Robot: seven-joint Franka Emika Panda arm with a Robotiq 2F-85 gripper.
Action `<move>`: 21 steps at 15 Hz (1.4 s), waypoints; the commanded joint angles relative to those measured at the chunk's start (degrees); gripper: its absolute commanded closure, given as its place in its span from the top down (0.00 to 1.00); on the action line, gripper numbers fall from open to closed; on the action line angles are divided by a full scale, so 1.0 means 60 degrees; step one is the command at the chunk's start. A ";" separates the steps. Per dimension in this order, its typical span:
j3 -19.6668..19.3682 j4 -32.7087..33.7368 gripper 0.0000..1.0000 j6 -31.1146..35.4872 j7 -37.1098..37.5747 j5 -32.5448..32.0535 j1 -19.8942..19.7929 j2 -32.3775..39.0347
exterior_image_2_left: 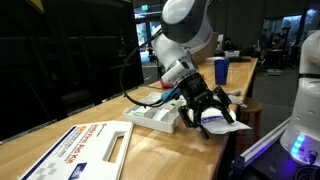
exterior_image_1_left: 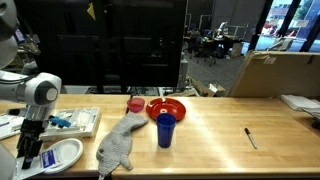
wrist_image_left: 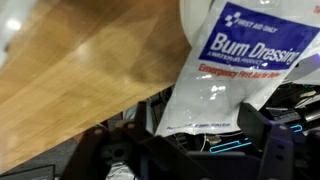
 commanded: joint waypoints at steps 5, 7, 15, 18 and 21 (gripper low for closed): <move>-0.0013 -0.0250 0.27 0.0109 0.0235 -0.0050 0.0046 -0.0523; -0.0034 -0.0234 0.12 0.0086 0.0228 -0.0063 0.0032 -0.0525; -0.0110 -0.0183 0.02 0.0009 0.0193 -0.0077 0.0009 -0.0685; -0.0149 -0.0013 0.00 -0.0253 0.0419 -0.0540 -0.0005 -0.1042; -0.0246 0.0177 0.00 -0.0446 0.0365 -0.0949 0.0011 -0.1271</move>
